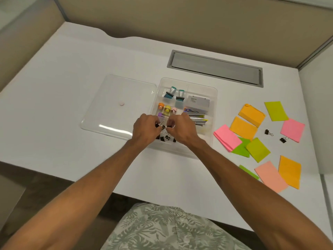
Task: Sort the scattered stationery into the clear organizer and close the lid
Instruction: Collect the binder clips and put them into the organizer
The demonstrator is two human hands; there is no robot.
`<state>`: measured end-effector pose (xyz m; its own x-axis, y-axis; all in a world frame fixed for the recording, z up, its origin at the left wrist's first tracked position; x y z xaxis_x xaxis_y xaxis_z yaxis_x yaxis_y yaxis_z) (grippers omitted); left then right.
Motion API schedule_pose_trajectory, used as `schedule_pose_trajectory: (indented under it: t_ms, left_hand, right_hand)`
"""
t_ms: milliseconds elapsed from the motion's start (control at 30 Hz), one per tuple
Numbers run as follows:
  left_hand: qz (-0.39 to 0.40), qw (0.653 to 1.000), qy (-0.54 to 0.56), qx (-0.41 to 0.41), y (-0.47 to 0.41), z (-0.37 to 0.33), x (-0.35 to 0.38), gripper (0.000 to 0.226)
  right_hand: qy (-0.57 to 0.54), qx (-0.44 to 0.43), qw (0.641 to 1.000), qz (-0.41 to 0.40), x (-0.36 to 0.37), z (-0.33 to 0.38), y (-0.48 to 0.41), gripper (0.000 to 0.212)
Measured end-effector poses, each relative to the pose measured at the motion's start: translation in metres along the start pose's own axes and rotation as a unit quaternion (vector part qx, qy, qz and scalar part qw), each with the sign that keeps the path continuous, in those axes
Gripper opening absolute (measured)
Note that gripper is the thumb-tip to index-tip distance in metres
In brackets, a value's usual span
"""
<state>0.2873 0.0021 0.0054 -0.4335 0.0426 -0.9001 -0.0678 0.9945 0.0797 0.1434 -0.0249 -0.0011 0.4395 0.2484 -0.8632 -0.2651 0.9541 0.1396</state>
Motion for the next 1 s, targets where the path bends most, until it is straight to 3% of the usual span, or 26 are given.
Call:
schedule_pose_trajectory:
  t_ms: [233,400,733,1000]
  left_hand:
    - [0.018,0.999,-0.024,0.037,-0.002,0.007,0.007,0.021]
    - [0.024,0.998,-0.007,0.062,-0.004,0.005,0.006,0.027]
    - [-0.028,0.990,0.027,0.134,-0.007,-0.032,-0.005,0.023]
    - [-0.031,0.980,0.041,0.191,-0.011,-0.099,0.014,0.020]
  right_hand:
    - [0.048,0.030,0.998,0.009,0.014,0.002,-0.001,0.020]
    - [0.059,0.027,0.998,0.000,0.014,0.003,-0.002,0.024]
    - [-0.093,-0.018,0.986,-0.133,-0.025,-0.028,0.020,0.022]
    - [-0.069,0.015,0.984,-0.164,-0.058,-0.100,0.047,0.018]
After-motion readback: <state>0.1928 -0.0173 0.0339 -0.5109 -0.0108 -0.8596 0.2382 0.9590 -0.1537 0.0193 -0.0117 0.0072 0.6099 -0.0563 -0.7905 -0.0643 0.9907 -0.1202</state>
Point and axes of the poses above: each hand's wrist, its own y-axis away from the middle knuckle, its own x-axis out of the palm, z = x × y, the point moved 4 cm from there along -y, towards the middle knuckle, and after that the axes turned 3 degrees about x, right-handed, at the moved point
